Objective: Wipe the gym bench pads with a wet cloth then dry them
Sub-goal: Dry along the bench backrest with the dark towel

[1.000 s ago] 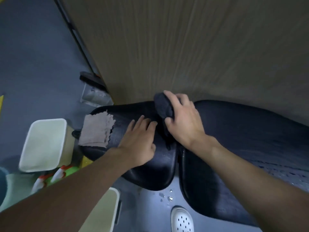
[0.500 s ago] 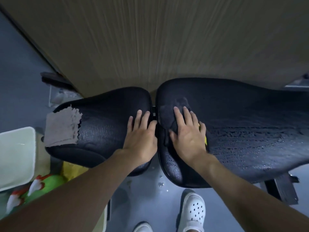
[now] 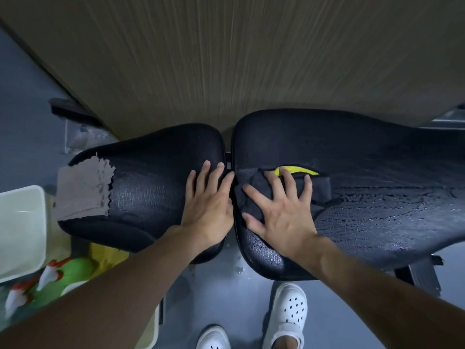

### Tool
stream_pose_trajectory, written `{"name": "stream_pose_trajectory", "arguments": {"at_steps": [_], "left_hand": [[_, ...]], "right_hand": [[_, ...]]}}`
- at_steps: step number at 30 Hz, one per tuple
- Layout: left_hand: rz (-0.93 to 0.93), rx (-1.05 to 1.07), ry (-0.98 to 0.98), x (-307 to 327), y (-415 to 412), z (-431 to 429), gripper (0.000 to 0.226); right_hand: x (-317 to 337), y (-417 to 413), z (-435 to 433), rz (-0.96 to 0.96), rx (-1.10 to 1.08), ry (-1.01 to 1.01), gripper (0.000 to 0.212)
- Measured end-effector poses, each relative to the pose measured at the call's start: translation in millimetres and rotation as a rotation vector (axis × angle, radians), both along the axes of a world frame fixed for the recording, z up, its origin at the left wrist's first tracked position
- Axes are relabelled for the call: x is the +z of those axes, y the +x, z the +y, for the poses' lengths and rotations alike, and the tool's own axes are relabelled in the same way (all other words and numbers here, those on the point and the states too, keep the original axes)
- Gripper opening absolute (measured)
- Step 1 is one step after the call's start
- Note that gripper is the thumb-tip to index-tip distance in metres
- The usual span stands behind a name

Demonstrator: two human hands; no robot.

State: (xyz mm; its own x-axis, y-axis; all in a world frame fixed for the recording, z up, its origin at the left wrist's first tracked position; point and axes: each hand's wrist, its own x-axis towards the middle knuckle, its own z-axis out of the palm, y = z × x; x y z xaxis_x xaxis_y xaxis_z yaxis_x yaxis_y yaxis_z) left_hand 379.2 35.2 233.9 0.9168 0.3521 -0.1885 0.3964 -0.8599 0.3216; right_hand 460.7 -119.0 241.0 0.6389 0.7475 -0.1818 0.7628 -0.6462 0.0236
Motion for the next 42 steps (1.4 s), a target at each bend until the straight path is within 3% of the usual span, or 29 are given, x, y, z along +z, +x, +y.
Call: {"name": "stream_pose_trajectory", "arguments": {"at_steps": [15,24,28,30,33,38,40,42], "left_hand": [[0.058,0.001,0.014,-10.3,6.0,6.3,0.066],[-0.019,0.04,0.103,-14.6,6.0,0.5,0.066],[-0.065,0.042,0.198,-21.7,3.9,-4.1,0.075],[-0.094,0.033,0.205,-23.7,3.1,-3.7,0.065],[-0.18,0.022,0.2,-27.9,2.1,-2.5,0.052],[-0.395,0.054,0.117,-35.7,-7.3,-8.6,0.04],[-0.426,0.065,0.063,-39.5,-12.7,-15.4,0.048],[-0.456,0.138,-0.139,-36.3,-15.5,-22.7,0.058]], "right_hand": [[-13.9,121.1,114.0,-0.117,-0.133,0.111,0.056],[-8.8,97.1,84.7,-0.181,-0.001,0.148,0.057],[-9.5,80.7,64.7,-0.251,0.111,0.14,0.068],[-4.5,91.6,58.3,-0.263,0.171,0.141,0.075],[-7.8,104.5,49.8,-0.131,0.185,0.244,0.072],[-14.2,93.2,40.6,-0.063,0.2,0.276,0.067],[-12.1,81.8,26.6,-0.058,0.227,0.29,0.068],[-14.1,65.2,8.9,-0.052,0.266,0.297,0.07]]}}
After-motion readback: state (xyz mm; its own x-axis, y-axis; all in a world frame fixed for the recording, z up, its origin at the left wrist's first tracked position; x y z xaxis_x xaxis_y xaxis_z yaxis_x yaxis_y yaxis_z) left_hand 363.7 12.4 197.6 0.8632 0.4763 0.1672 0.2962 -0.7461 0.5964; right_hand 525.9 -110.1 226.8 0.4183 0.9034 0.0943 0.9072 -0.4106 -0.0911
